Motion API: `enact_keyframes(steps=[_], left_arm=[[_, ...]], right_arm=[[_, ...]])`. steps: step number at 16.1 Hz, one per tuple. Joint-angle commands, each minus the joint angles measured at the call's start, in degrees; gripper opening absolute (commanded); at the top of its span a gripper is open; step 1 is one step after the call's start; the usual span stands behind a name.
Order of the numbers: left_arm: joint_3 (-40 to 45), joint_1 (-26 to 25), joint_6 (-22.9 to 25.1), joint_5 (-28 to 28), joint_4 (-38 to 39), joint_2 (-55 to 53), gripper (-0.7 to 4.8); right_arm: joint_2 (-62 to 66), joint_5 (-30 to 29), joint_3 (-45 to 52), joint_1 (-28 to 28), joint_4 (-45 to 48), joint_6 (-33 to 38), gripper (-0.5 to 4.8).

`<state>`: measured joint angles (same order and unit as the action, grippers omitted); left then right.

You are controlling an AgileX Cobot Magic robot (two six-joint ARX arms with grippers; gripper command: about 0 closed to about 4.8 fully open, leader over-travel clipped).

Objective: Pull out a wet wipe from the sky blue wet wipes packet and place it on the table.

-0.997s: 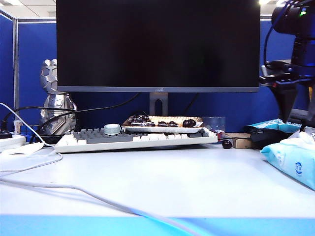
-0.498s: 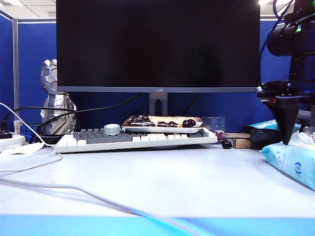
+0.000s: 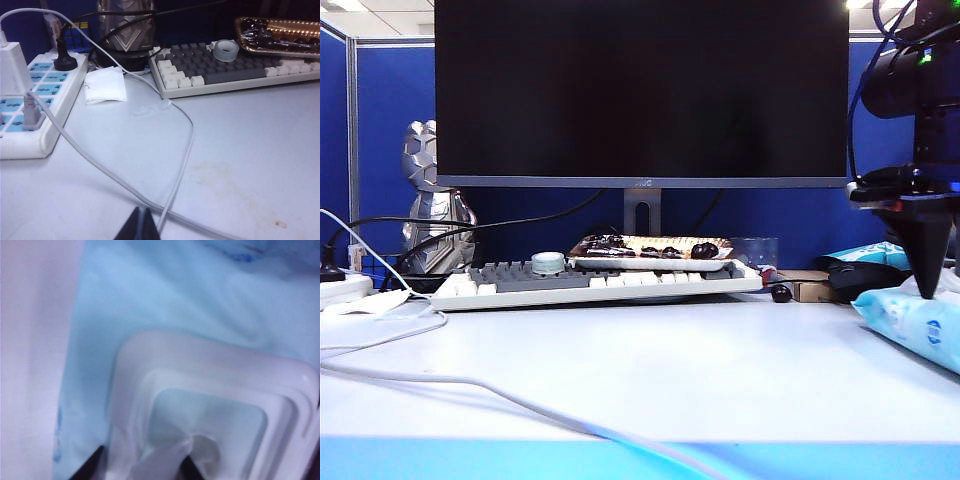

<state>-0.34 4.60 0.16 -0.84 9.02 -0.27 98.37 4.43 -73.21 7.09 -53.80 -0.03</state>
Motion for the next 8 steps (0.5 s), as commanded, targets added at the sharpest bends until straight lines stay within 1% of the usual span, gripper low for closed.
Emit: enact_keyframes(steps=[1, 2, 3, 6, 7, 8], left_arm=[[0.0, 0.0, -0.2, 0.0, 0.7, 0.2, -0.03], [0.0, 0.0, -0.2, 0.0, 0.7, 0.2, -0.03], [0.0, 0.0, -0.2, 0.0, 0.7, 0.2, -0.03], [0.0, 0.0, -0.2, 0.0, 0.7, 0.2, -0.03], [0.0, 0.0, -0.2, 0.0, 0.7, 0.2, -0.03], [0.0, 0.0, -0.2, 0.0, 0.7, 0.2, -0.03]], right_arm=[[-0.3, 3.2, -0.2, -0.1, 0.9, 0.0, 1.53], [-0.3, 3.6, -0.2, -0.1, 1.0, 0.0, 1.38], [-0.3, 3.6, -0.2, -0.1, 1.2, 0.0, 1.38], [-0.4, 3.4, -0.5, -0.1, 1.3, 0.0, 1.40], [-0.4, 3.4, -1.2, -0.1, 1.3, 0.0, 1.54], [-0.4, 3.4, -2.1, -0.1, 1.1, 0.0, 1.54]])
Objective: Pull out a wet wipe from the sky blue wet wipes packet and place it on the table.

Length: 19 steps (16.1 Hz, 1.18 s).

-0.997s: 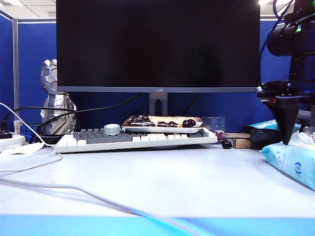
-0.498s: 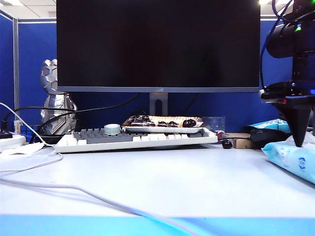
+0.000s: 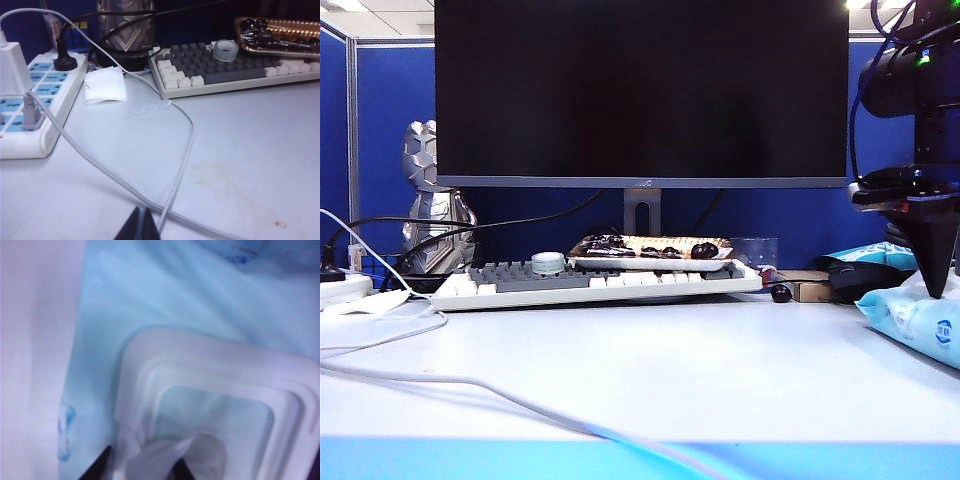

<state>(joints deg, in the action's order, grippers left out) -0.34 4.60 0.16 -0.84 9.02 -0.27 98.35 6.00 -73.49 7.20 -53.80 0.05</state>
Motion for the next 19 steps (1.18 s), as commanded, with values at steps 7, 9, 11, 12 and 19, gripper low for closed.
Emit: enact_keyframes(steps=[7, 9, 11, 12, 19], left_arm=[[0.0, 0.0, -0.2, 0.0, 0.7, 0.2, -0.03], [0.0, 0.0, -0.2, 0.0, 0.7, 0.2, -0.03], [0.0, 0.0, -0.2, 0.0, 0.7, 0.2, -0.03], [0.0, 0.0, -0.2, 0.0, 0.7, 0.2, -0.03], [0.0, 0.0, -0.2, 0.0, 0.7, 0.2, -0.03]], right_arm=[[-0.4, 1.8, -5.4, -0.2, -0.5, -0.1, 1.80], [-0.4, 1.8, -5.4, -0.2, -0.7, -0.1, 1.80], [-0.4, 1.8, -5.4, -0.2, -1.0, -0.2, 1.80], [-0.4, 1.9, -5.4, -0.2, -1.5, -0.2, 1.81], [-0.4, 3.5, -5.4, -0.2, -3.5, -0.7, 2.74]])
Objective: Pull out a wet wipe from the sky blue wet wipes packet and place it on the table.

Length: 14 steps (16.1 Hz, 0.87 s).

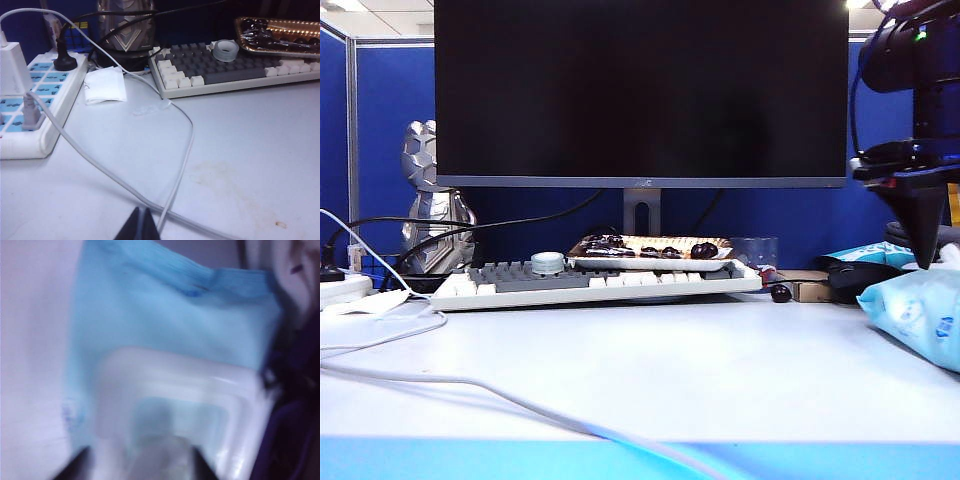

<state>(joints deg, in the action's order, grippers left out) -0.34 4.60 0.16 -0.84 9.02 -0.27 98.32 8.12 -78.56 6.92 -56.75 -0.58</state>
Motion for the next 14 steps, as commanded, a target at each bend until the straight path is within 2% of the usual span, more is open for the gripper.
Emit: enact_keyframes(steps=[1, 4, 6, 9, 10, 11, 12, 14], left_arm=[[0.0, 0.0, -0.2, 0.0, 0.7, 0.2, -0.03], [0.0, 0.0, -0.2, 0.0, 0.7, 0.2, -0.03], [0.0, 0.0, -0.2, 0.0, 0.7, 0.2, -0.03], [0.0, 0.0, -0.2, 0.0, 0.7, 0.2, -0.03], [0.0, 0.0, -0.2, 0.0, 0.7, 0.2, -0.03], [0.0, 0.0, -0.2, 0.0, 0.7, 0.2, -0.03], [0.0, 0.0, -0.2, 0.0, 0.7, 0.2, -0.03], [0.0, 0.0, -0.2, 0.0, 0.7, 0.2, -0.03]], right_arm=[[-0.4, 1.4, -0.3, 0.0, -0.6, -0.1, 2.67], [-0.3, 1.2, -0.3, 0.0, -0.7, -0.2, 2.66], [-0.3, -0.8, -0.3, 0.0, -0.6, -1.2, 3.43], [-0.3, -2.0, -0.3, 0.0, -0.7, -1.4, 3.43], [-0.3, -6.3, -0.3, 0.0, -0.4, -1.7, 3.48], [-0.3, -9.1, -0.3, 0.0, 0.1, -2.2, 3.76], [-0.3, -9.8, -0.3, 0.0, 0.4, -2.2, 4.04], [-0.3, -8.3, -0.3, 0.0, 0.0, -2.2, 3.95]])
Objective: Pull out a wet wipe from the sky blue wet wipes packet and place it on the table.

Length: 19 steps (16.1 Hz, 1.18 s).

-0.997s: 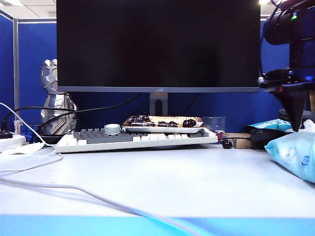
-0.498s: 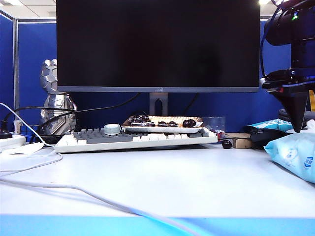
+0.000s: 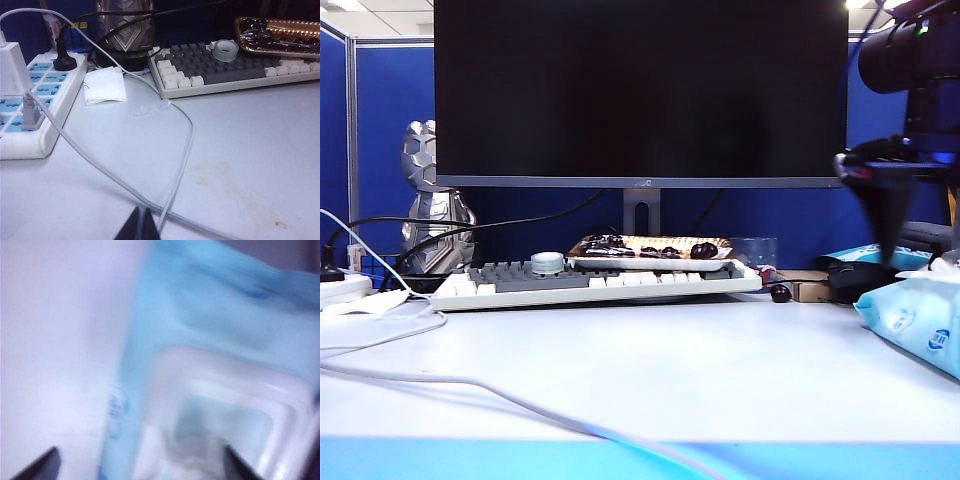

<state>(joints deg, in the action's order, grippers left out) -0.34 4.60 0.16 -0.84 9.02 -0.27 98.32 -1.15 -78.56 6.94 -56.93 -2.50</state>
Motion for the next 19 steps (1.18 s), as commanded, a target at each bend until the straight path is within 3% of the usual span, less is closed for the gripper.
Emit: enact_keyframes(steps=[1, 2, 4, 8, 11, 15, 17, 19], left_arm=[[0.0, 0.0, -0.2, 0.0, 0.7, 0.2, -0.03], [0.0, 0.0, -0.2, 0.0, 0.7, 0.2, -0.03], [0.0, 0.0, -0.2, 0.0, 0.7, 0.2, -0.03], [0.0, 0.0, -0.2, 0.0, 0.7, 0.2, -0.03], [0.0, 0.0, -0.2, 0.0, 0.7, 0.2, -0.03], [0.0, 0.0, -0.2, 0.0, 0.7, 0.2, -0.03], [0.0, 0.0, -0.2, 0.0, 0.7, 0.2, -0.03], [0.0, 0.0, -0.2, 0.0, 0.8, 0.2, -0.03]], right_arm=[[-0.3, 4.1, -0.3, 0.0, -0.3, -0.3, 3.86], [-0.3, 7.3, -0.3, 0.0, -0.7, -0.3, 3.77], [-0.3, 9.1, -0.3, 0.0, -1.0, -0.3, 3.10], [-0.3, 9.0, -0.3, 0.0, -1.0, -0.3, 2.94], [-0.3, 9.0, -0.3, 0.0, -1.2, -0.4, 2.08], [-0.3, 9.0, -0.3, 0.0, -1.3, -0.6, 1.92], [-0.3, 8.5, -0.3, 0.0, -1.4, -0.9, 1.27], [-0.3, 8.5, -0.3, 0.0, -1.6, -1.4, 1.02]])
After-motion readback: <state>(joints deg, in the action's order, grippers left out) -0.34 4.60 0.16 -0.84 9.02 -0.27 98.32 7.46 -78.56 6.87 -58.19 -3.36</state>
